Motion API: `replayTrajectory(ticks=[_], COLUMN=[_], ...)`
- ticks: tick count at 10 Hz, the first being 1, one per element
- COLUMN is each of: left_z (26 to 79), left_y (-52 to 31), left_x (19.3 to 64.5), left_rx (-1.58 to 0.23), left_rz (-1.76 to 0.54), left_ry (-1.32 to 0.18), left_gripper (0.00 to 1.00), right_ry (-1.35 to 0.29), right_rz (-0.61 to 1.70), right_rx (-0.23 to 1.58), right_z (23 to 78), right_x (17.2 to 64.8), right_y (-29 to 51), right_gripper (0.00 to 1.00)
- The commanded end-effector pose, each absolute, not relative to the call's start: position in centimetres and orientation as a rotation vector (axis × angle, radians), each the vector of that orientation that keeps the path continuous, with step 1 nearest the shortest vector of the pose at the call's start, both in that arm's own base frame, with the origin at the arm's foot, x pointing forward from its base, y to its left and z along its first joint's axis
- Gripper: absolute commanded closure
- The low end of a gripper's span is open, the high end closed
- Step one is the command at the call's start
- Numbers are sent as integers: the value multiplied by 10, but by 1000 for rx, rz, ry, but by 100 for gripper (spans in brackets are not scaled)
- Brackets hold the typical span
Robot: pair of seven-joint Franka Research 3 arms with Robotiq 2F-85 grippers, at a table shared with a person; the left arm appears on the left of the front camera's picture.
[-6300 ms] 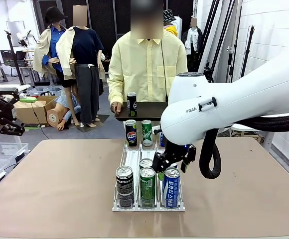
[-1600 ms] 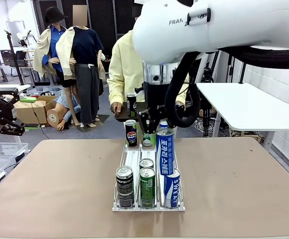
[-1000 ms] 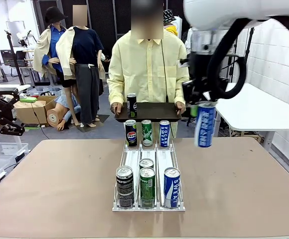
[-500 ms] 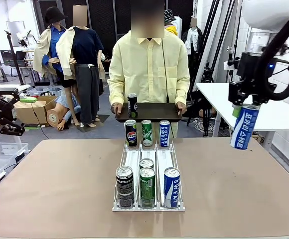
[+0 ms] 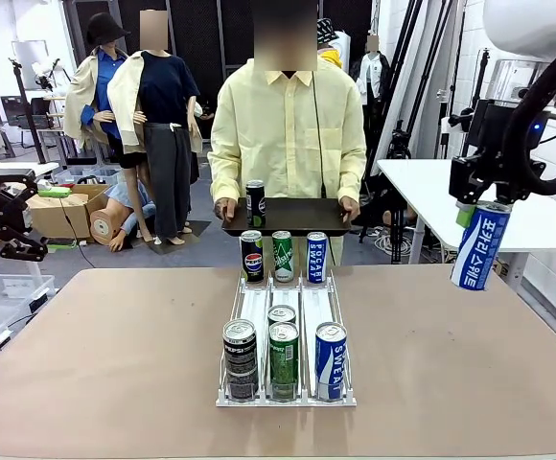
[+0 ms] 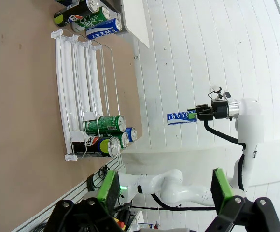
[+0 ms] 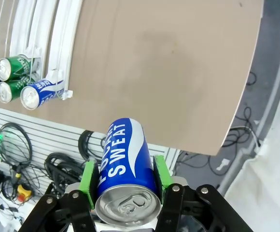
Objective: Retrieve and hand over the desired beverage to the person.
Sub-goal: Pick up another can of the same type that the person held from the Automatic Can Dispenser, then place the picked can on the Handle tray extended by the person.
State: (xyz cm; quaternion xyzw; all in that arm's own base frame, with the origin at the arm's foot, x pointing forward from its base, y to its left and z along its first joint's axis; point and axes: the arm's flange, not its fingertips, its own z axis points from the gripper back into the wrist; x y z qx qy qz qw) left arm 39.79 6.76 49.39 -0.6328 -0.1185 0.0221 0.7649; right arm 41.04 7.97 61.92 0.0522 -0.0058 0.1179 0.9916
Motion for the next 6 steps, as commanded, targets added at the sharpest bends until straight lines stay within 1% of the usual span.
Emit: replayTrajectory(ticks=[1,6], left_z=[496,496], left_y=[68,68], left_x=[396,396], left_rx=[-1384,-1384], left_rz=[48,48], left_ry=[-266,-266], left_gripper=[0,0], right_ry=[-16,-16], right_rz=[235,235], right_rx=[106,106], right_z=[620,620], right_x=[412,412], right_y=[79,79], right_gripper=[100,100])
